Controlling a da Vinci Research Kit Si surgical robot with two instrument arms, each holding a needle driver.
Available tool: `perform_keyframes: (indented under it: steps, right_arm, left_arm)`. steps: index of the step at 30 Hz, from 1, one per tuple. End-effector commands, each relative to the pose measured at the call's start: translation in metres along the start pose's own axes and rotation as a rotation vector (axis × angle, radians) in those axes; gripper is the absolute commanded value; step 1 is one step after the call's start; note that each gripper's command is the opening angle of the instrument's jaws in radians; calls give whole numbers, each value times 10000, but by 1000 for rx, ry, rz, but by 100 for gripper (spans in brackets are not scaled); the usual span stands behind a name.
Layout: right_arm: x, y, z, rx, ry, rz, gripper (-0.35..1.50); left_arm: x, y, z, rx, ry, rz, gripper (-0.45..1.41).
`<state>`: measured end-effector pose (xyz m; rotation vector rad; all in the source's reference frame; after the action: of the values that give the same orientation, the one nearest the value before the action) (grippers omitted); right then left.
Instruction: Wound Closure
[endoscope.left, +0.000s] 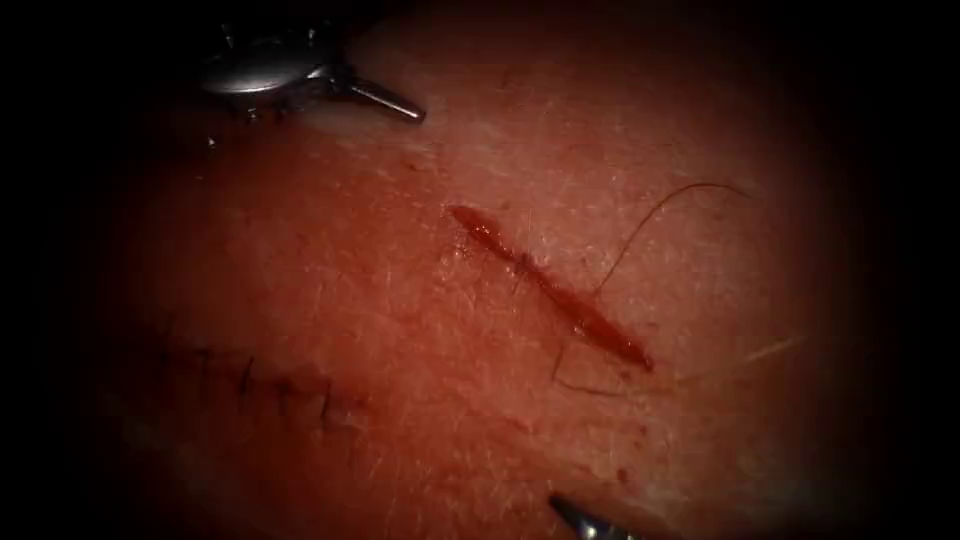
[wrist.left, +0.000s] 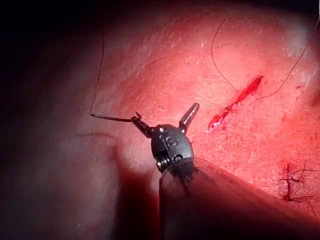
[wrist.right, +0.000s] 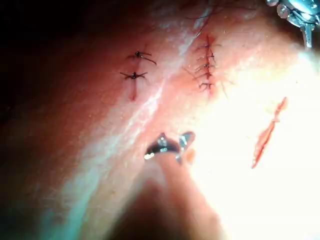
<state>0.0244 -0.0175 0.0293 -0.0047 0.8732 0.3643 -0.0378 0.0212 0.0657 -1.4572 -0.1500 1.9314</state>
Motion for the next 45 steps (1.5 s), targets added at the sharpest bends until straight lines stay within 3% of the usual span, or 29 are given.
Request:
perform_keyframes:
  steps: [1, 6, 10, 16, 20, 21, 25, 29, 33, 38, 45]
  right_arm:
    - [-4, -10, 4, 3, -1, 1, 118]
    - [-4, -10, 5, 3, -1, 1, 118]
    - [-4, -11, 5, 3, -1, 7, 118]
    - [-3, -12, 7, 1, -1, 7, 118]
    - [-3, -12, 7, 1, -2, 7, 118]
    - [-3, -12, 7, 1, -2, 7, 118]
    - [-4, -13, 7, 2, -4, 12, 118]
    - [-3, -13, 6, 0, -5, 12, 118]
    - [-3, -13, 6, 0, -5, 12, 118]
    - [-3, -13, 6, 0, -5, 18, 118]
    - [-3, -14, 6, 0, -5, 19, 118]
  left_arm:
    - [-6, 2, 3, 16, -2, 0, 135]
    - [-2, 6, -15, 46, -37, -5, 138]
    - [0, 22, -42, 21, -68, -9, 133]
    - [-4, 62, -68, -20, -202, -1, 123]
    - [-10, 99, -64, -104, -233, 7, 121]
    - [-8, 123, -53, -148, -254, 10, 121]
    - [-1, 140, -39, -168, -247, 9, 121]
    - [-4, 135, -41, -142, -260, 32, 121]
    - [-27, 113, -51, -99, -342, 19, 120]
    - [-79, 89, -37, -82, -349, -32, 120]
    - [-123, 67, -33, -72, -361, -61, 127]
